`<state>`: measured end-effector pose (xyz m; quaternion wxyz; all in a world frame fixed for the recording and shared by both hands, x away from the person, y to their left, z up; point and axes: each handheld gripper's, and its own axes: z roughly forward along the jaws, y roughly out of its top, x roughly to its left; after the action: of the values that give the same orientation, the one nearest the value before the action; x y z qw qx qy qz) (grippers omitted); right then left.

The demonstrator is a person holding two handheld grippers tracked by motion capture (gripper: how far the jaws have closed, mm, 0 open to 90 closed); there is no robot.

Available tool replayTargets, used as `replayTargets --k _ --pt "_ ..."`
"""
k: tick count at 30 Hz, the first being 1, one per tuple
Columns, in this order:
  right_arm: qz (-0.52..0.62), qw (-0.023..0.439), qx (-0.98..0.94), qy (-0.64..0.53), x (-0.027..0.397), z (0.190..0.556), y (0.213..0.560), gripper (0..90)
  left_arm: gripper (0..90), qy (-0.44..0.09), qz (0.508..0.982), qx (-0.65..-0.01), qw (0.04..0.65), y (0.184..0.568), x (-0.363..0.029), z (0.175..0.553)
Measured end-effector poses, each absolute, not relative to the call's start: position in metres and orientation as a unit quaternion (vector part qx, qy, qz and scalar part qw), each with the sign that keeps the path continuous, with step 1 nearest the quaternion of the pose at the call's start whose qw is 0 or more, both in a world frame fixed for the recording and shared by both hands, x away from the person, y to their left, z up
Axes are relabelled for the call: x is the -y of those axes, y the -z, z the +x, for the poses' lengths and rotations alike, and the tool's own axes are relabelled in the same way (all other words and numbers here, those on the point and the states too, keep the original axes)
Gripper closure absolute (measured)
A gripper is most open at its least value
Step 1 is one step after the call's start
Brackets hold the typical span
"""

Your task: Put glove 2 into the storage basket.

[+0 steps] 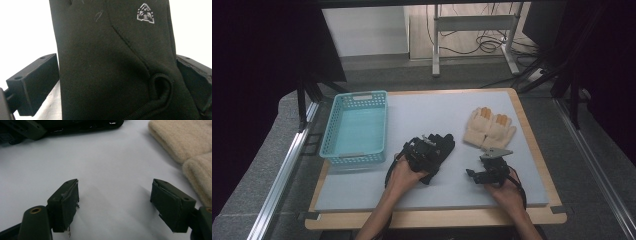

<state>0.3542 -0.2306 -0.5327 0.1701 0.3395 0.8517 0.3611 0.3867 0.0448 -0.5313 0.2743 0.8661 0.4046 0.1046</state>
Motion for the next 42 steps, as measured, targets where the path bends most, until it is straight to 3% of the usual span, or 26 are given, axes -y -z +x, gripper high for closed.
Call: replayTargets --k 9,19,22,28,42 --pt "0.340 0.170 -0.852 -0.361 0.230 0.354 0.533 22.3 6.5 -0.099 0.877 -0.382 0.275 0.528 -0.045 0.381" --pt "0.340 0.170 -0.852 -0.361 0.230 0.354 0.533 22.3 51.2 -0.108 0.869 -0.392 0.281 0.521 -0.060 0.383" --pt "0.340 0.170 -0.852 -0.361 0.230 0.354 0.533 22.2 56.7 -0.109 0.870 -0.391 0.279 0.519 -0.062 0.384" --pt "0.340 0.170 -0.852 -0.361 0.230 0.354 0.533 22.2 59.7 -0.093 0.867 -0.394 0.289 0.513 -0.065 0.388" --pt "0.339 0.170 -0.852 -0.361 0.230 0.354 0.533 22.1 59.2 -0.117 0.859 -0.393 0.306 0.471 -0.069 0.396"
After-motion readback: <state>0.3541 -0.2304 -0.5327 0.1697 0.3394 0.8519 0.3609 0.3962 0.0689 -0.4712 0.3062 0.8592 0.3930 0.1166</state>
